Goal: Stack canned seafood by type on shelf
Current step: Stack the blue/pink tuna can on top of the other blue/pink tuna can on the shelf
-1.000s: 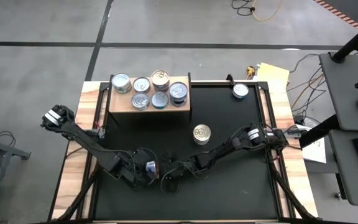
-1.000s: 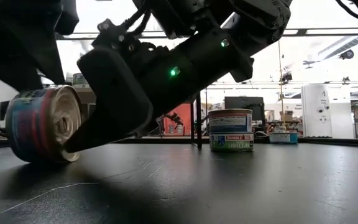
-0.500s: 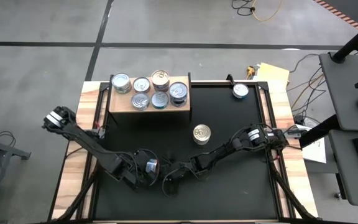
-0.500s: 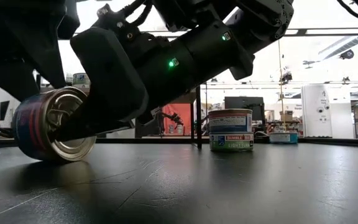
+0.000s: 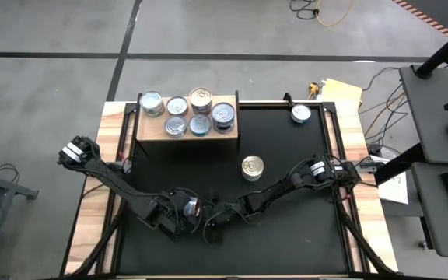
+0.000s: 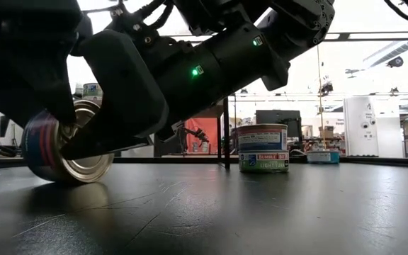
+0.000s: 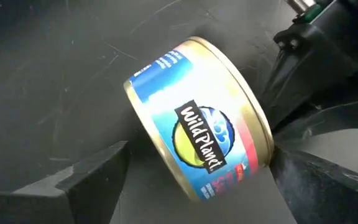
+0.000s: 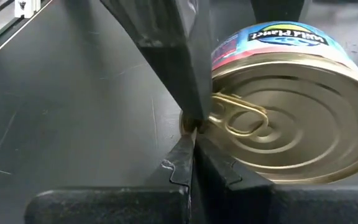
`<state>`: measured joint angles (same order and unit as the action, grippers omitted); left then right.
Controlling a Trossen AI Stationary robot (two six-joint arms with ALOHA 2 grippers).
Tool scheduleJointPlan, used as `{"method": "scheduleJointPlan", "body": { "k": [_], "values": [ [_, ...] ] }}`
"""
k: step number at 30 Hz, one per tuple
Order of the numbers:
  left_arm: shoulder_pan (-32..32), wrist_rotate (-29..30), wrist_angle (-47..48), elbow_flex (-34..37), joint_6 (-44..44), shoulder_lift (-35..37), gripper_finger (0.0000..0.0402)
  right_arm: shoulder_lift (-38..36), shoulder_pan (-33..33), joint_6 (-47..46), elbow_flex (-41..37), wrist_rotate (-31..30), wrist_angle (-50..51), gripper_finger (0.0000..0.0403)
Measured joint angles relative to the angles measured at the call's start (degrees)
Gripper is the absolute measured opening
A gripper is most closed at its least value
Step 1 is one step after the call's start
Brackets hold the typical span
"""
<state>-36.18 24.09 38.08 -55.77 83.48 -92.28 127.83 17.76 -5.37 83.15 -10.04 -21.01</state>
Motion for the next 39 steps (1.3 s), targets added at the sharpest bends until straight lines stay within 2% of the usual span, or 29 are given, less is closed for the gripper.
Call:
{"method": "scheduleJointPlan", "body": {
  "k": [4, 7, 17, 28, 36, 39],
  "values": [
    [0.1, 0.1, 0.1, 0.0, -0.7, -0.6, 0.0344, 0.0, 0.0, 0.0, 0.0, 0.0, 0.0, 0.0009],
    [0.1, 0.4, 0.1, 0.0, -0.9, -0.7, 0.0315, 0.0, 0.0, 0.0, 0.0, 0.0, 0.1, 0.0009],
    [0.1, 0.5, 0.3, 0.0, -2.9, -0.7, 0.0187, 0.0, 0.0, 0.9, 0.0, 0.0, 1.6, 0.0009],
    [-0.1, 4.2, 2.1, 0.1, -5.2, 1.0, 0.0183, -3.1, 0.1, 1.0, 0.0, -0.6, 10.7, 0.0009],
    [-0.8, 10.1, 2.5, 0.1, -10.2, 7.6, 0.0183, -5.3, 0.4, 2.0, 0.0, -0.7, 17.2, 0.0009],
    [-1.2, 13.0, 2.5, 0.1, -13.2, 10.9, 0.0183, -6.3, 1.2, 2.3, -0.5, -3.3, 19.9, 0.0009]
  ]
}}
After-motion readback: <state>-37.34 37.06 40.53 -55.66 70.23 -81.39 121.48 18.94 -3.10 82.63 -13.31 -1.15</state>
